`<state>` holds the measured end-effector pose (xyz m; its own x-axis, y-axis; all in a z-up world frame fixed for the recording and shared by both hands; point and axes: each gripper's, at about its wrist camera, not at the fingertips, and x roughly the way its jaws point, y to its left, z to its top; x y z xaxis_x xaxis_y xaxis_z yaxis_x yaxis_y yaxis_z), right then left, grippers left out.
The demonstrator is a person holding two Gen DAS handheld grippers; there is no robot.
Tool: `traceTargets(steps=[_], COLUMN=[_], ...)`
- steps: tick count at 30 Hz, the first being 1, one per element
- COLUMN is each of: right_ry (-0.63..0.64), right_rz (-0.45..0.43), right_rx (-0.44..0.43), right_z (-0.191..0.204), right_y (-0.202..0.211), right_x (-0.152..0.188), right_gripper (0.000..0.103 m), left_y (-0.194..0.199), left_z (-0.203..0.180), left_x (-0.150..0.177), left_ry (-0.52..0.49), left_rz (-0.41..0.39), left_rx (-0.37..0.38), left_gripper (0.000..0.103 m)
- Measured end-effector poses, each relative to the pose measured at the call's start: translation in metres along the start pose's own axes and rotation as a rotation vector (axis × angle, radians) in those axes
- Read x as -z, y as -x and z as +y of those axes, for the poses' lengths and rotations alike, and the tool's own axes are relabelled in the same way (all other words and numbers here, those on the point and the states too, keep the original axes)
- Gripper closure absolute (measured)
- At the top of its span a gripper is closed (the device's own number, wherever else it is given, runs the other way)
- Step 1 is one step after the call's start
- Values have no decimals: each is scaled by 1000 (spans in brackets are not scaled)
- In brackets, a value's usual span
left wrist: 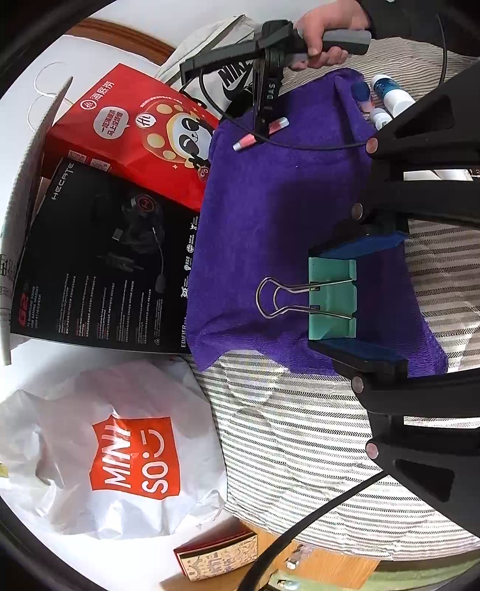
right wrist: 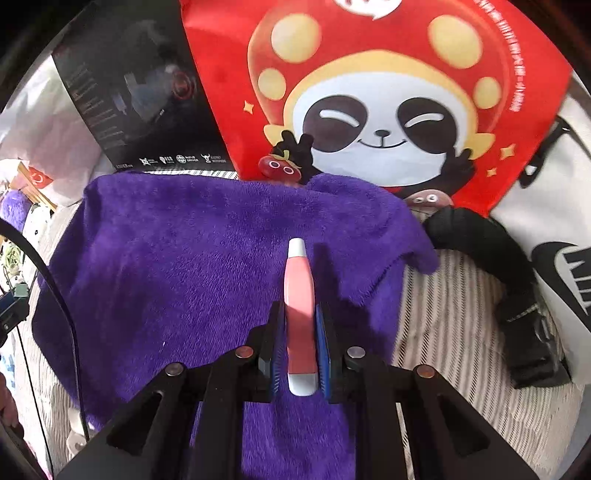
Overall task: Organize rigid objects
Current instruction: 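Carry the pink stick onto the purple towel and open the right tool while the left tool carries the clip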
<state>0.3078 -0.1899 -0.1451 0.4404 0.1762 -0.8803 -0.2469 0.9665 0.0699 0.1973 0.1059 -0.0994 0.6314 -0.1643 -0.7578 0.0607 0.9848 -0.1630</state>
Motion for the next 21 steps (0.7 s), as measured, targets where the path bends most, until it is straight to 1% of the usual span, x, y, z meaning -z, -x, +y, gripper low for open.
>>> traceTargets(steps=[7, 9, 11, 13, 18, 21], right_ry=[8, 16, 16, 11, 23, 25], right_rz=[-5, -10, -16, -29, -55, -72], right_rx=[4, -5, -21, -19, -16, -6], right_z=[-1, 0, 0, -1, 3, 8], right_y=[-7, -7, -5, 1, 28, 50], right_x=[-1, 0, 3, 6, 20, 38], right_gripper=[85, 80, 63, 58, 57, 57], left_y=[-4, -6, -9, -13, -28, -41], left_z=[-1, -1, -1, -1, -3, -4], left_x=[-1, -2, -3, -5, -13, -21], left_ry=[0, 2, 8, 11, 3, 12], left_rz=[14, 16, 21, 28, 32, 35], left_rx=[7, 12, 22, 32, 29, 44], left_gripper=[64, 64, 64, 64, 64, 64])
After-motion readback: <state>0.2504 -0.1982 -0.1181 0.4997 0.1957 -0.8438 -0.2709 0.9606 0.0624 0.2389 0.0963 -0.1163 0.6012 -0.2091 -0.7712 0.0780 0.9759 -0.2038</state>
